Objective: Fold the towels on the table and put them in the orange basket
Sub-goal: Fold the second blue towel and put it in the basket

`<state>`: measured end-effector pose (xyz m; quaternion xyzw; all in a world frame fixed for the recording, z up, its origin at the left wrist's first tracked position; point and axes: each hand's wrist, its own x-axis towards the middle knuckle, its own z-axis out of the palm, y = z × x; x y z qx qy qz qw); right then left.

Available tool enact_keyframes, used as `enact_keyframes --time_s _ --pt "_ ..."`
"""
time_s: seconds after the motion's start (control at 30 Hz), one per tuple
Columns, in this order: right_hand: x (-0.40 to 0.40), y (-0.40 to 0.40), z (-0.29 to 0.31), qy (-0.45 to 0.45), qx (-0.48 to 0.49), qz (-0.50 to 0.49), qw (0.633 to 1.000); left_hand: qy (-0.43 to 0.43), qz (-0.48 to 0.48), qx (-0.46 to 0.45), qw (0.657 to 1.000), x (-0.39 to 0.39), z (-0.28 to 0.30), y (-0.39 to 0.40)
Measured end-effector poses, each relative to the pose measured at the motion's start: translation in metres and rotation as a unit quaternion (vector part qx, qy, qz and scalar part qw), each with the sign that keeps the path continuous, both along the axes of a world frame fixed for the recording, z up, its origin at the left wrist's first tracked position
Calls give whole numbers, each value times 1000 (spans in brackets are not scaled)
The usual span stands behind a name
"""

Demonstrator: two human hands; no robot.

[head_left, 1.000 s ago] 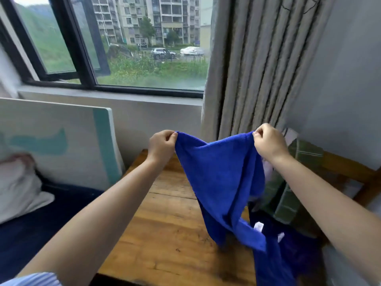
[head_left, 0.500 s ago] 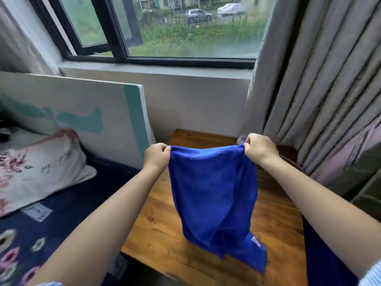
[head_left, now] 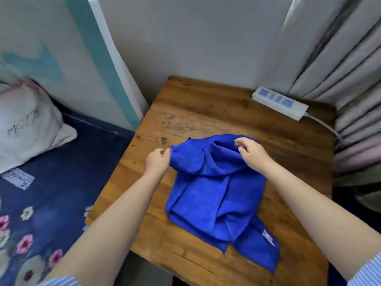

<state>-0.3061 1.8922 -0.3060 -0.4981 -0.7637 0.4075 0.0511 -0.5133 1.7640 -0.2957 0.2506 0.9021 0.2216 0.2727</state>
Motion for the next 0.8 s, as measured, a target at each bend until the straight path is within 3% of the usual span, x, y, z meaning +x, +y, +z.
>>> enact_keyframes --time_s 0.17,0.27,0.6,0.8 --pt "43 -11 -48 -134 44 -131 981 0 -60 -100 993 12 -52 -30" --pt "51 -20 -66 -174 29 -173 969 29 -111 -110 987 26 -71 -34" --pt "35 -23 -75 -168 80 -159 970 118 -164 -98 974 51 -93 -14" --pt "33 -16 -75 -89 67 -174 978 147 -186 -87 968 49 -104 -5"
